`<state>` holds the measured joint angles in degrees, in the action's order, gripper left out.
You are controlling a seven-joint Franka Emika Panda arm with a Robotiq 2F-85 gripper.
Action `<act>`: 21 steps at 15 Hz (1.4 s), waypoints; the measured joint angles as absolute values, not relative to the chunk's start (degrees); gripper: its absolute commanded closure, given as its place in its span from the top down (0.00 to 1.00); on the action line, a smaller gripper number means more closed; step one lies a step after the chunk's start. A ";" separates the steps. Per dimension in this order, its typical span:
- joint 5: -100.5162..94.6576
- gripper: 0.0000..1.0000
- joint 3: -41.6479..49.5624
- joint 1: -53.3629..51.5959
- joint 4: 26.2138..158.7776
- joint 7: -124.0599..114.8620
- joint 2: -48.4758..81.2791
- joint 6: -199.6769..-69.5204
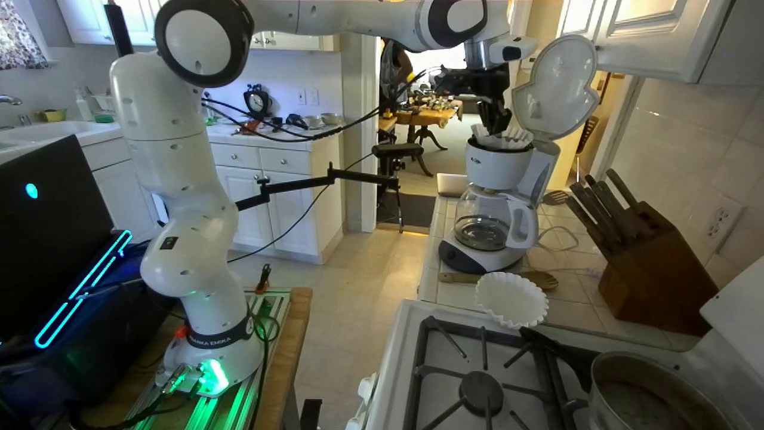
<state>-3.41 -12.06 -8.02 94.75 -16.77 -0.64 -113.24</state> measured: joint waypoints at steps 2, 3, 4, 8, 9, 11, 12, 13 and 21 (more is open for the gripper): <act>-3.41 0.00 -12.06 -8.15 94.63 -17.03 0.60 -113.45; -3.41 0.00 -12.04 -8.26 94.53 -17.16 1.16 -113.48; -3.41 0.00 -12.02 -8.41 94.34 -17.30 1.68 -113.49; -3.41 0.00 -11.98 -8.80 93.99 -17.81 2.95 -113.49; -3.41 0.00 -11.96 -8.86 93.93 -17.86 3.09 -113.49; -3.41 0.00 -11.90 -8.96 93.74 -17.90 3.36 -113.49; -3.41 0.00 -11.87 -9.01 93.58 -17.92 3.45 -113.49; -3.41 0.00 -11.84 -9.04 93.32 -17.92 3.48 -113.49; -3.41 0.26 -11.72 -9.17 88.83 -18.20 1.32 -112.11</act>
<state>-3.41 -11.72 -9.17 88.83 -18.20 1.32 -112.11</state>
